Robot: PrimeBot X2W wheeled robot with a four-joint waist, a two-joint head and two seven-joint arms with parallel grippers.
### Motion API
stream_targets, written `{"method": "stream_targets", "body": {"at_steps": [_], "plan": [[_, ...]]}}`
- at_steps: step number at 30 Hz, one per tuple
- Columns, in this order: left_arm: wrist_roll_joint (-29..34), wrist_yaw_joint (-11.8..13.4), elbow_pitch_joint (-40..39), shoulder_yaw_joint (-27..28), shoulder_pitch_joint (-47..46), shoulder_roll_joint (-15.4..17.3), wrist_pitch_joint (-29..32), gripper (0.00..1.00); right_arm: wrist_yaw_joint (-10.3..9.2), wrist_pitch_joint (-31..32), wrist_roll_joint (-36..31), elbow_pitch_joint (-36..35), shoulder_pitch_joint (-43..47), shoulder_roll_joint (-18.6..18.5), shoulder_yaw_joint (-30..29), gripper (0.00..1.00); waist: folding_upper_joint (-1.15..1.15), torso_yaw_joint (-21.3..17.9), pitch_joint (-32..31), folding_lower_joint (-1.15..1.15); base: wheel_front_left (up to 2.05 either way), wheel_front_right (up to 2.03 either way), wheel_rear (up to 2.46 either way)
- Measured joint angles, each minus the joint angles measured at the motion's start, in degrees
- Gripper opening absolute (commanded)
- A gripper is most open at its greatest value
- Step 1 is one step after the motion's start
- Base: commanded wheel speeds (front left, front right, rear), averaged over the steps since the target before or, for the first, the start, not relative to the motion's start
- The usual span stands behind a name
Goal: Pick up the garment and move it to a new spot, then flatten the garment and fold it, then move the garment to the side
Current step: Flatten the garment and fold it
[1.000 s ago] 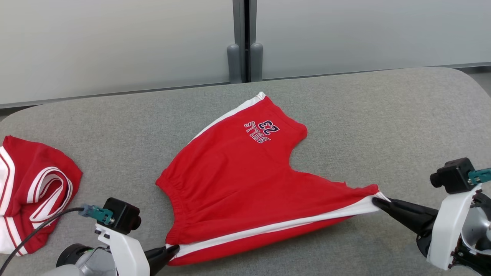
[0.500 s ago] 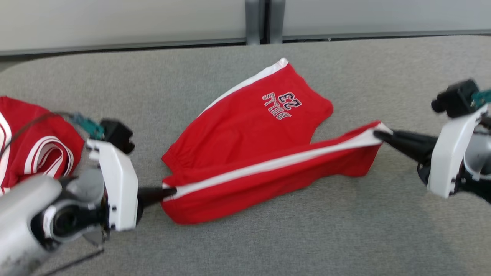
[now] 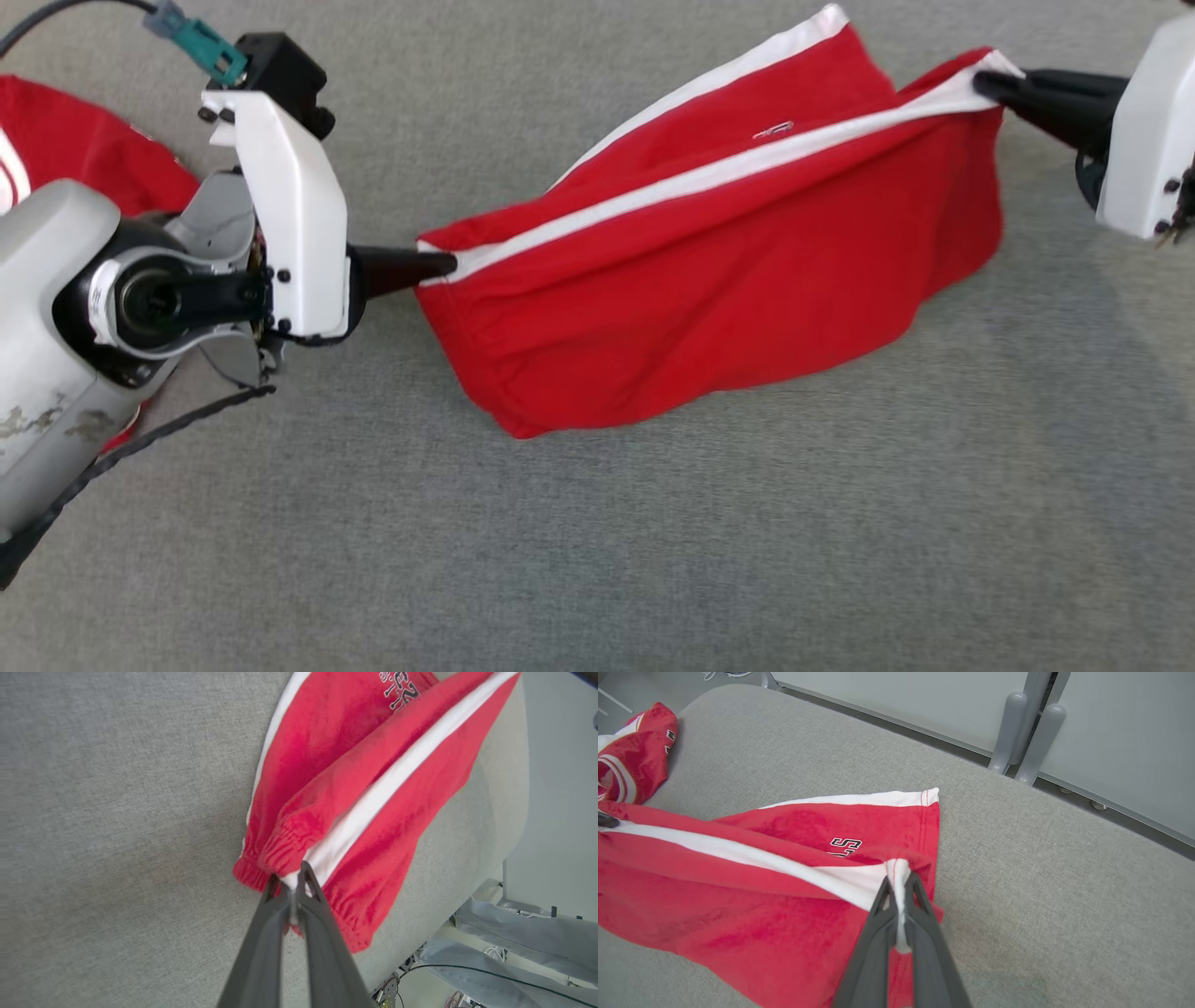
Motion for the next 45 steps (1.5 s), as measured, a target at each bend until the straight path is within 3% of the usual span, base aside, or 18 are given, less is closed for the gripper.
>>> {"method": "stream_targets", "body": {"at_steps": [16,17,18,19,25,29,35,36,40,45], "plan": [[1.40,-3.81,7.08,0.77,-5.31,-7.65,-1.08,0.00,0.00,1.33,-4.22,13.48,-10.38,6.10,-1.22,0.00,0.00,7.28,7.97,0.00,0.00,0.00,0.00],[1.70,-4.05,7.54,0.80,-5.45,-7.76,-1.24,0.00,0.00,0.67,-4.85,14.03,-10.59,6.32,-0.99,0.09,0.00,7.45,8.12,0.00,0.00,0.00,0.00],[1.92,-4.12,7.98,0.79,-5.46,-7.84,-1.66,0.47,0.01,0.20,-5.19,14.55,-10.76,6.58,-0.83,0.44,0.00,7.56,8.20,0.00,0.00,0.00,0.00],[2.44,-4.67,8.92,0.70,-5.46,-8.20,-1.97,1.00,0.00,-0.59,-5.41,15.67,-10.80,7.50,-0.36,1.00,0.00,7.55,8.03,0.00,0.00,0.00,0.00],[2.54,-6.13,10.81,0.48,-4.66,-8.46,-2.38,1.00,0.00,-5.26,-5.03,17.38,-9.28,8.36,0.41,1.00,0.00,7.13,5.55,0.00,0.00,0.00,0.00],[3.47,-7.19,11.01,0.86,-3.64,-6.60,-4.69,1.00,0.00,-11.90,-5.20,17.94,-7.38,8.78,0.13,1.00,0.00,6.56,2.82,0.00,0.00,0.00,0.00],[13.80,-8.91,8.01,2.68,-0.08,-2.78,-21.92,1.00,0.00,-24.30,-6.35,17.39,-2.35,10.25,-0.26,1.00,0.00,5.17,-1.32,0.00,0.00,0.00,0.00],[16.60,-7.86,6.99,3.37,3.25,-2.31,-28.98,1.00,0.00,-28.22,-6.01,17.60,0.05,10.65,-0.68,1.00,0.00,4.77,-2.54,0.00,0.00,0.00,0.00],[24.95,-0.76,5.53,4.13,9.78,-0.77,-43.97,1.00,0.00,-35.65,-5.94,19.08,4.36,10.96,-1.16,1.00,0.00,4.37,-4.74,0.00,0.00,0.00,0.00],[27.78,5.80,1.23,6.30,20.33,-1.51,-58.78,1.00,0.00,-38.35,-5.16,24.05,8.08,11.14,-0.62,1.00,0.00,5.22,-5.76,0.00,0.00,0.00,0.00]]}}
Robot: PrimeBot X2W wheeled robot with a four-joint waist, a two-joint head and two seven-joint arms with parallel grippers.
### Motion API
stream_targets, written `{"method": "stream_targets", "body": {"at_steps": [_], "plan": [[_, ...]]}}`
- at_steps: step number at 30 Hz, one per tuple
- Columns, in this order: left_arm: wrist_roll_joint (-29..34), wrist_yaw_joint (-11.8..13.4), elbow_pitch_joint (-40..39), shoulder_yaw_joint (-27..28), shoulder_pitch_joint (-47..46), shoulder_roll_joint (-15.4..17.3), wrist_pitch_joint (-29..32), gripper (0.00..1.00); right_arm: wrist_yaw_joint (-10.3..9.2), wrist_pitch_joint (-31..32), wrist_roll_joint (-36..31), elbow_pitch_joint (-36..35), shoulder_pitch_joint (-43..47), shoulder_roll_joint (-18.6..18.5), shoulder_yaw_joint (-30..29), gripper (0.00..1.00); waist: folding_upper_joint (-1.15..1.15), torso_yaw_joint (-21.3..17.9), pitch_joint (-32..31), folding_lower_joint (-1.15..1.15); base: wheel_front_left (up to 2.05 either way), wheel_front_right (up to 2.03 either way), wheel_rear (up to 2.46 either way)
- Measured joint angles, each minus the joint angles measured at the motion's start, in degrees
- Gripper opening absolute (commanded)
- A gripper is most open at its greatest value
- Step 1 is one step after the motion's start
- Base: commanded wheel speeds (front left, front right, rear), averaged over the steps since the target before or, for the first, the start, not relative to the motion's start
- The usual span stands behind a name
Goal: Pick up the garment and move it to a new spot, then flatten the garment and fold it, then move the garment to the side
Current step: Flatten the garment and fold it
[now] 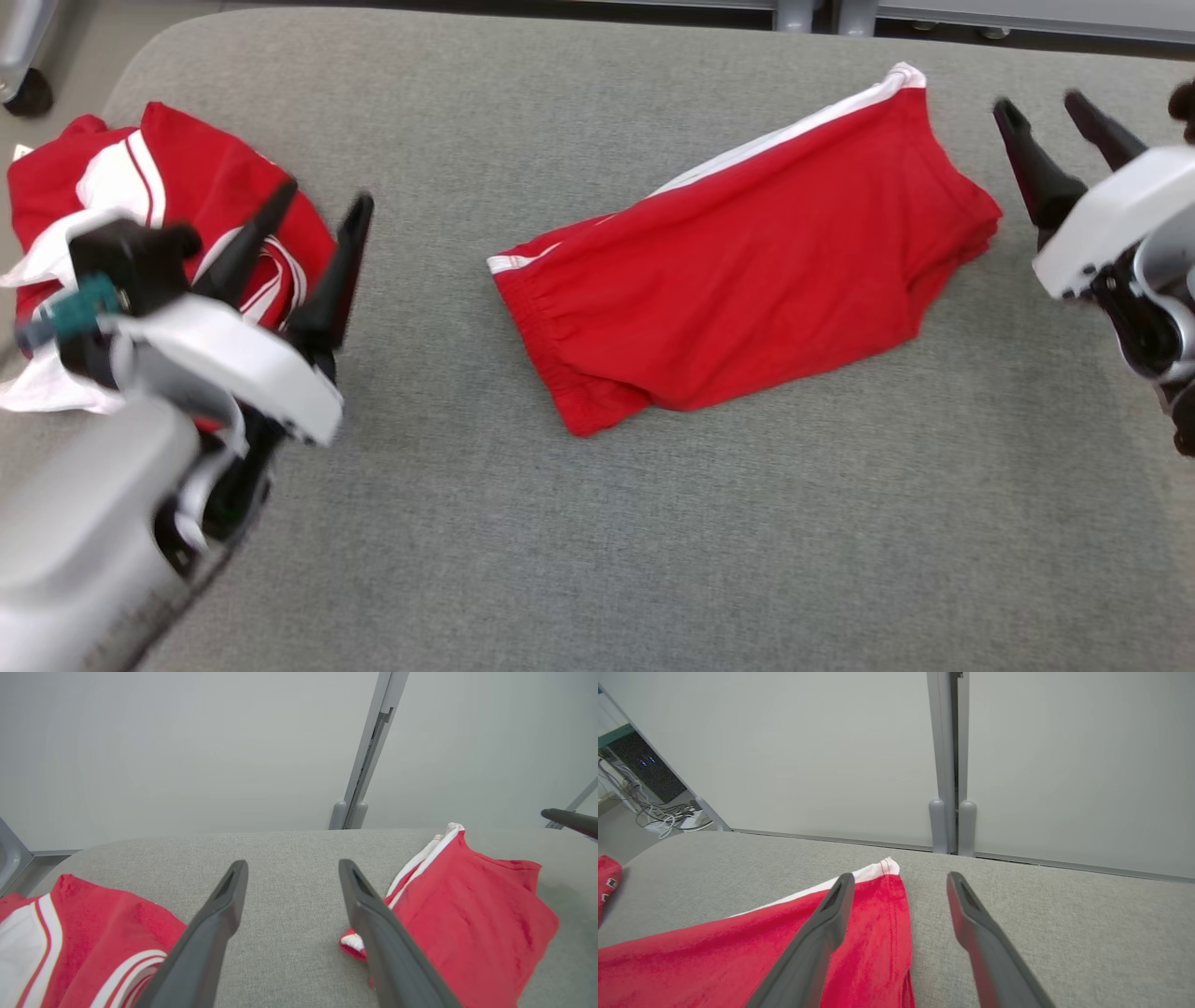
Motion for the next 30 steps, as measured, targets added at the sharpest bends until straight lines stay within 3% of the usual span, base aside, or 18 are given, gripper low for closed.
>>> {"method": "stream_targets", "body": {"at_steps": [5,8,12,17,20,21,22,23,24,30], "plan": [[3.11,3.58,-4.90,5.42,9.46,-4.35,-2.52,1.00,0.00,1.57,2.38,5.47,1.15,-0.27,0.60,1.00,0.00,2.45,0.14,0.00,0.00,0.00,0.00],[9.87,4.48,-7.83,11.78,14.63,-8.59,-2.65,1.00,0.00,3.89,4.74,7.61,1.08,-0.35,0.63,1.00,0.00,4.28,0.45,0.00,0.00,0.00,0.00],[16.74,2.97,-9.44,16.86,23.03,-14.36,-2.64,1.00,0.00,9.35,8.87,9.83,0.52,-0.20,0.45,1.00,0.00,6.56,1.26,0.00,0.00,0.00,0.00],[23.99,0.52,-8.79,20.35,27.35,-18.61,-2.64,1.00,0.00,16.91,14.67,11.71,0.03,0.22,-0.64,1.00,0.00,8.48,1.47,-0.01,0.00,0.00,0.00],[27.82,-0.83,-8.42,22.61,28.41,-20.46,-2.64,1.00,0.00,18.22,16.16,10.59,0.29,0.14,-0.58,1.00,0.00,8.80,0.98,-0.01,0.00,0.00,0.00],[28.91,-1.34,-8.58,23.34,28.68,-21.42,-2.64,1.00,0.00,17.78,16.27,10.03,0.61,0.24,-0.38,0.79,0.00,8.81,0.78,0.00,0.00,0.00,0.00],[29.97,-1.90,-8.77,24.09,29.05,-22.29,-2.65,1.00,0.00,17.03,16.39,9.49,0.95,0.37,-0.22,0.47,0.00,8.76,0.55,0.00,0.00,0.00,0.00],[30.78,-2.48,-8.84,24.81,29.52,-23.04,-2.64,1.00,0.00,16.05,16.56,9.00,1.38,0.52,-0.19,0.06,0.00,8.65,0.30,0.00,0.00,0.00,0.00],[31.66,-3.07,-8.81,25.54,29.98,-23.65,-2.64,1.00,0.00,15.05,16.88,8.55,1.81,0.73,-0.20,0.00,0.00,8.48,0.02,0.00,0.00,0.00,0.00],[36.32,-5.05,-8.37,29.65,32.06,-26.70,-2.65,1.00,0.00,8.46,19.26,6.43,4.75,1.87,-1.54,0.00,0.00,6.80,-1.93,0.00,0.00,0.00,0.00]]}}
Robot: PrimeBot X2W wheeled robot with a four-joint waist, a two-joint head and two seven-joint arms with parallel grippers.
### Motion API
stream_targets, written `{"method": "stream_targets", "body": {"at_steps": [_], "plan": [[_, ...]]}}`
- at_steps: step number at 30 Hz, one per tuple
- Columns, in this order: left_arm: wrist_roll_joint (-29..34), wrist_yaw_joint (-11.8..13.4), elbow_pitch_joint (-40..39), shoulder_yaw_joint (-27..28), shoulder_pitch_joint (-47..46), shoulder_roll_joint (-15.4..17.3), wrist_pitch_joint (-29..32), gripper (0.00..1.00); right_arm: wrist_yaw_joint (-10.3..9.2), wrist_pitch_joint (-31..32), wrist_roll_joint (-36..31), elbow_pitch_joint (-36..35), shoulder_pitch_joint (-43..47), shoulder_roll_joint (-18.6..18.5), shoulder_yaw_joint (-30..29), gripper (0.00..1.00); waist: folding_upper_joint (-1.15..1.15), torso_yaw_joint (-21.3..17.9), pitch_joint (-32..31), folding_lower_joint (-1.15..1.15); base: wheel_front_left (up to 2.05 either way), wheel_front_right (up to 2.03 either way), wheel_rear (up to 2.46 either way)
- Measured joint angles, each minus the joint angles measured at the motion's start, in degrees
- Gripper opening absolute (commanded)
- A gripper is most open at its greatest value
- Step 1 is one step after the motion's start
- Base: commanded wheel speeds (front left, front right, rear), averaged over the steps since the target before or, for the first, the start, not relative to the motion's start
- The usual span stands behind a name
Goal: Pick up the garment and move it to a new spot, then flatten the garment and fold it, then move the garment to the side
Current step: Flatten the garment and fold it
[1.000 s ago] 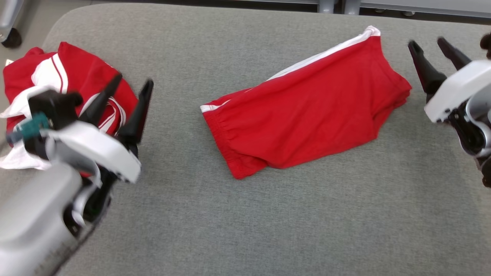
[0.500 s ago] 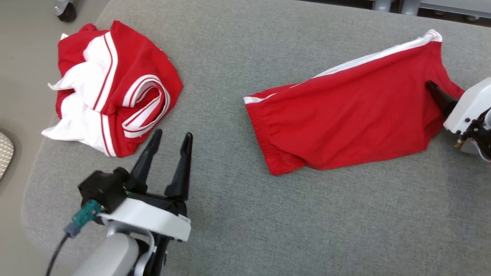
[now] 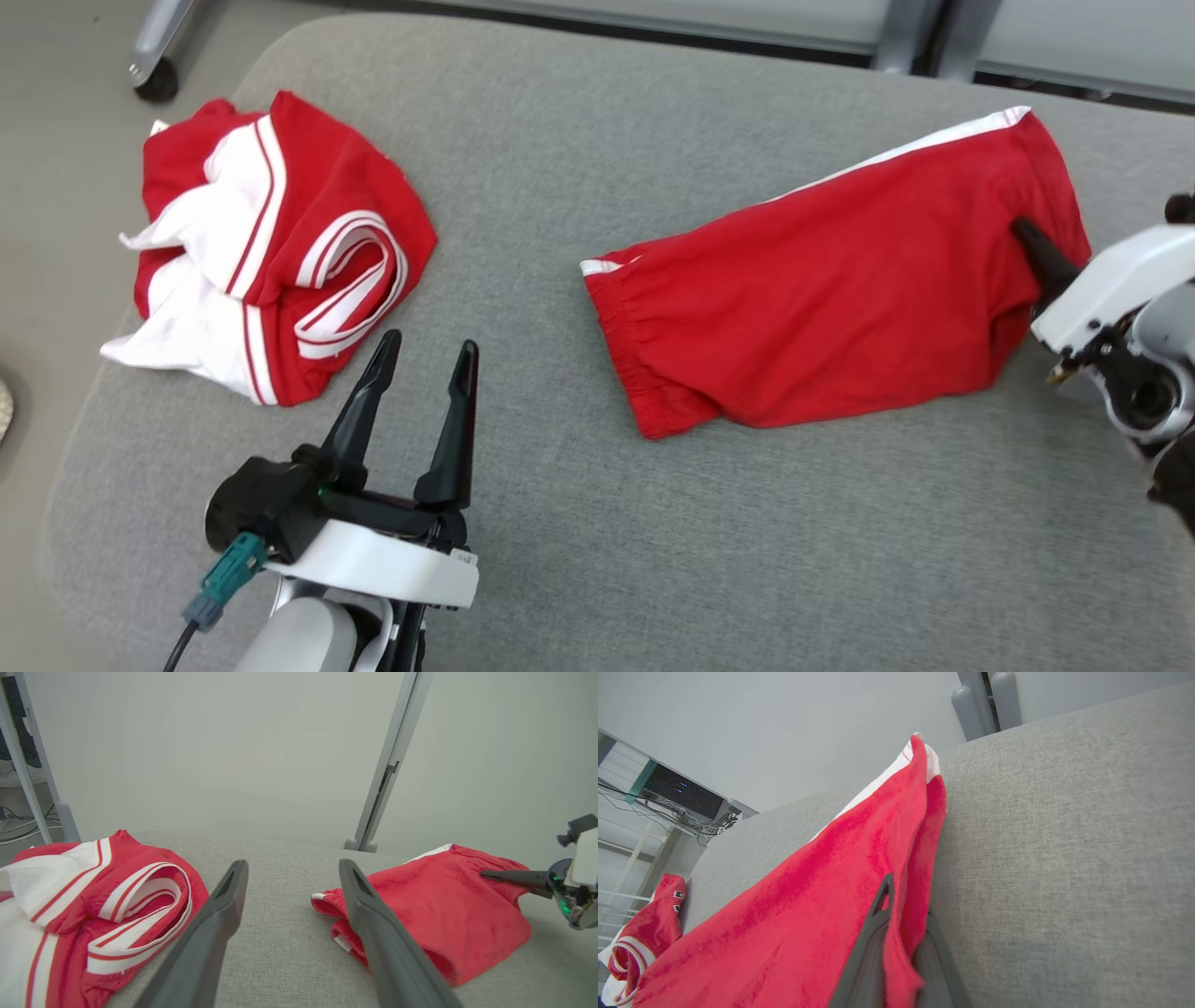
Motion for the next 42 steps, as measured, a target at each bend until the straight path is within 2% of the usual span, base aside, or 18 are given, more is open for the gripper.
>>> {"method": "stream_targets", "body": {"at_steps": [5,11,17,23,32,42], "plan": [[2.60,-2.23,1.93,4.85,2.98,-2.61,0.00,1.00,0.00,-7.05,2.26,-2.56,5.63,0.56,-0.65,0.00,0.00,-2.65,-2.91,0.00,0.00,0.00,0.00],[4.82,-5.08,4.12,9.00,6.20,-5.15,-0.12,1.00,0.00,-12.30,4.26,-5.70,11.68,0.19,-0.52,0.00,0.00,-7.13,-6.32,0.00,0.00,0.00,0.00],[6.50,-7.38,5.92,10.54,7.32,-6.54,-0.13,1.00,0.00,-14.36,6.12,-5.95,16.13,-2.22,-0.53,0.00,0.00,-11.13,-9.27,0.00,0.00,0.00,0.00],[7.72,-8.60,6.93,11.26,7.90,-7.17,-0.13,1.00,-0.01,-15.99,5.81,-6.23,17.01,-3.74,-0.35,0.00,0.00,-13.11,-10.74,0.00,0.00,0.00,0.00],[8.39,-9.51,8.72,11.67,7.95,-8.06,-0.13,1.00,-0.01,-16.97,1.42,-7.25,13.93,-3.24,3.49,0.00,0.00,-11.23,-11.30,0.00,0.00,0.00,0.00],[8.22,-9.82,9.39,11.59,8.00,-8.48,-0.14,1.00,0.00,-12.58,-4.05,-8.69,8.69,2.44,12.09,0.00,0.00,-5.69,-11.48,0.00,0.00,0.00,0.00]]}}
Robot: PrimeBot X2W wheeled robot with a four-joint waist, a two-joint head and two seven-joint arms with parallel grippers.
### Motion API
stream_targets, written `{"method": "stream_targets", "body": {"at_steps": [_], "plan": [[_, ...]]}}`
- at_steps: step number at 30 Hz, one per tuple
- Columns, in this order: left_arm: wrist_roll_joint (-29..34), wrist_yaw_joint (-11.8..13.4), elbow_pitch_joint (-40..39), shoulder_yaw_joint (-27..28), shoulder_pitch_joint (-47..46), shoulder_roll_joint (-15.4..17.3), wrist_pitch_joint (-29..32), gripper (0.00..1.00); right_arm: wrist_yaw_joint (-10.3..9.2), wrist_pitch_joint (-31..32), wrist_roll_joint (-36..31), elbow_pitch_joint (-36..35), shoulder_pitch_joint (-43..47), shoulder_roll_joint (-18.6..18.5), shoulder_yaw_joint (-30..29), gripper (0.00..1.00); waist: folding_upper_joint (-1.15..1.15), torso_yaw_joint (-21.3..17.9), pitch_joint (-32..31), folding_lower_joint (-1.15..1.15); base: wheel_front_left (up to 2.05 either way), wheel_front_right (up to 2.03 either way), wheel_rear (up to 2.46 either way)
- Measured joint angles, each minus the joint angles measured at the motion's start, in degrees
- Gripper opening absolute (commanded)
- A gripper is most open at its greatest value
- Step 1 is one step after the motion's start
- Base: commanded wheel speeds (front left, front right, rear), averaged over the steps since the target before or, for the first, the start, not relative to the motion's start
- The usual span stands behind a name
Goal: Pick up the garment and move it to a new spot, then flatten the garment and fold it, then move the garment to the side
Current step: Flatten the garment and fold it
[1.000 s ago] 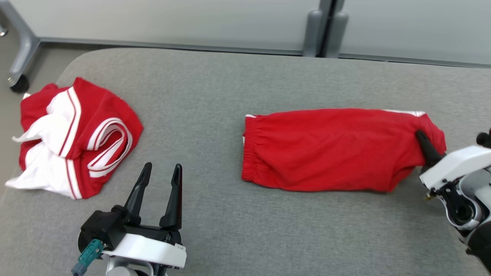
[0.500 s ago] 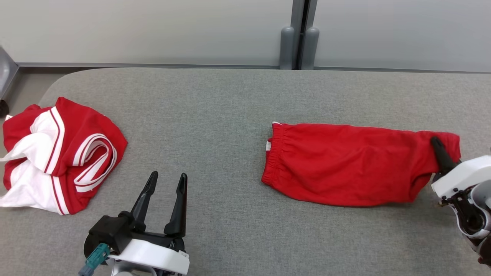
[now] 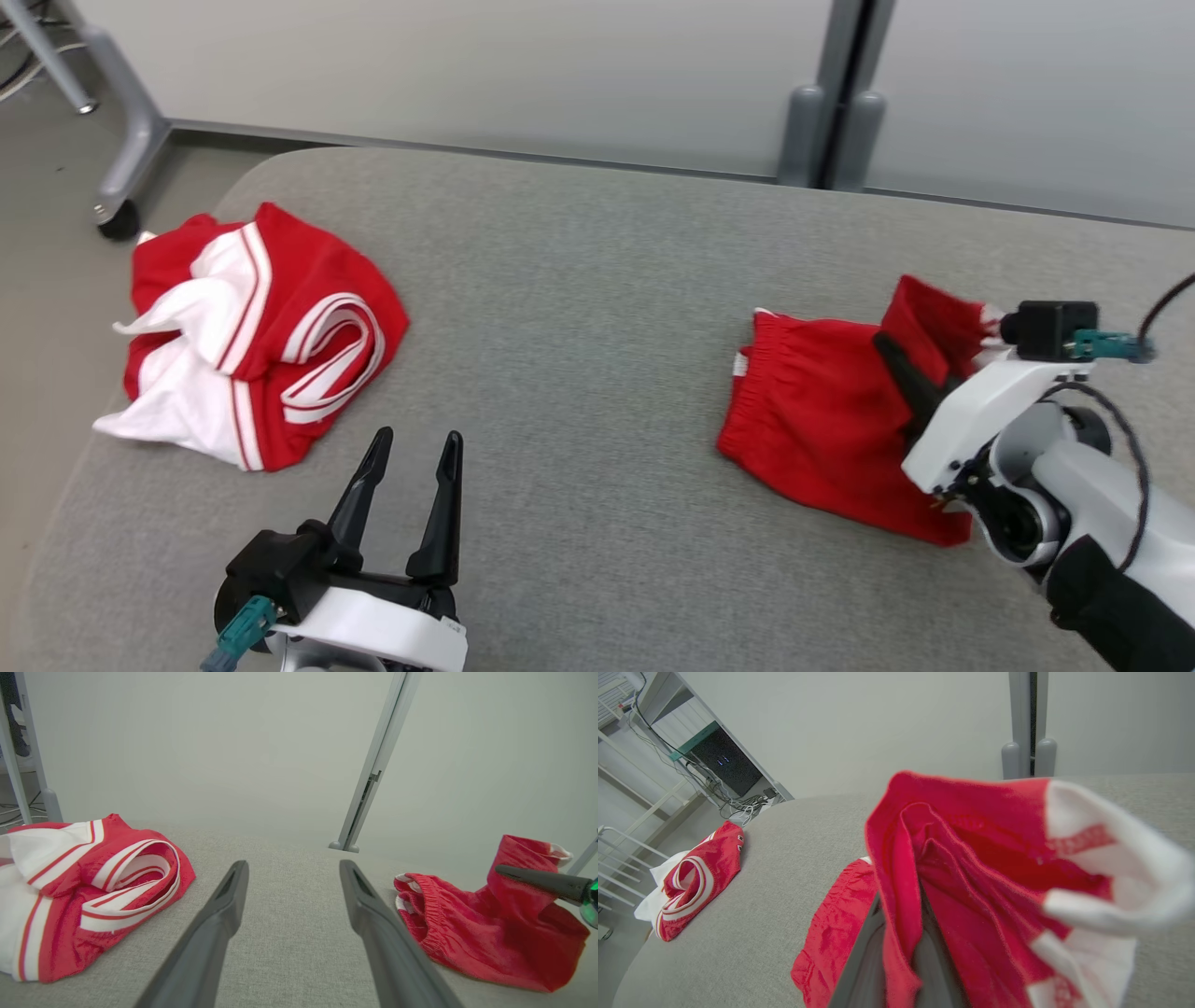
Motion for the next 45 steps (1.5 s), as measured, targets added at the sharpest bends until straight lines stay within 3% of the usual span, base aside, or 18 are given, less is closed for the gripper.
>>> {"method": "stream_targets", "body": {"at_steps": [8,9,11,13,14,19,24,34,37,41,42,44,45], "plan": [[-1.20,0.35,0.60,-1.16,-0.07,-0.07,0.01,1.00,-0.01,3.20,-0.24,4.27,-0.58,3.07,3.41,0.00,0.00,5.82,0.53,0.00,0.00,0.00,0.00],[-1.30,0.51,0.63,-1.35,-0.08,-0.07,0.00,1.00,-0.01,3.49,-0.29,4.80,-0.70,3.37,3.79,0.10,0.00,6.43,0.60,0.00,0.00,0.00,0.00],[-1.58,0.59,0.65,-1.48,-0.08,-0.05,0.00,1.00,-0.01,3.76,-0.34,5.32,-0.94,4.00,4.28,0.43,0.00,7.40,0.68,0.00,0.00,0.00,0.00],[-1.72,0.88,0.70,-1.52,-0.08,-0.04,0.00,1.00,0.00,3.77,-0.34,5.61,-1.21,4.81,5.05,0.93,0.00,7.78,0.57,0.00,0.00,0.00,0.00],[-1.75,1.03,0.79,-1.51,-0.07,-0.07,0.00,1.00,0.00,3.80,-0.34,5.78,-1.20,5.02,5.38,1.00,0.00,7.65,0.46,0.00,0.00,0.00,0.00],[-1.87,1.10,1.14,-1.43,-0.04,-0.08,0.00,1.00,0.00,4.02,-0.62,7.02,-1.15,5.53,6.90,1.00,0.00,6.09,-0.32,0.00,0.00,0.00,0.00],[-1.60,1.16,1.18,-0.49,0.25,-0.08,0.00,1.00,0.00,3.83,-0.58,3.55,-0.59,4.91,7.81,1.00,0.00,3.58,-1.33,0.00,0.00,0.00,0.00],[-1.14,1.16,0.92,0.69,1.32,-0.12,0.00,1.00,0.00,-0.01,3.41,-9.59,6.11,-2.93,4.63,1.00,0.00,-2.09,-3.39,0.00,0.00,0.00,0.00],[-1.13,1.15,0.64,0.68,1.43,-0.12,0.00,1.00,0.00,-3.36,3.11,-9.89,8.43,-5.88,1.98,1.00,0.00,-3.14,-3.76,0.00,0.00,0.00,0.00],[-1.13,1.15,0.30,0.60,1.69,-0.11,0.00,1.00,0.00,-5.20,0.73,-7.87,11.21,-6.24,-1.38,1.00,0.00,-3.66,-3.51,0.00,0.00,0.00,0.00],[-1.13,1.15,0.25,0.59,1.69,-0.10,0.00,1.00,0.00,-5.44,-0.10,-7.49,11.72,-5.84,-2.07,0.89,0.00,-3.68,-3.39,0.00,0.00,0.00,0.00],[-1.12,1.08,0.26,0.49,1.69,-0.12,0.00,1.00,0.00,-5.48,-1.44,-6.83,12.46,-4.76,-3.05,0.02,0.00,-3.61,-3.22,0.00,0.00,0.00,0.00],[-1.07,1.08,0.29,0.51,1.68,-0.11,0.00,1.00,0.00,-5.50,-2.02,-6.51,12.66,-4.23,-3.43,0.00,0.00,-3.52,-3.13,0.00,0.00,0.00,0.00]]}}
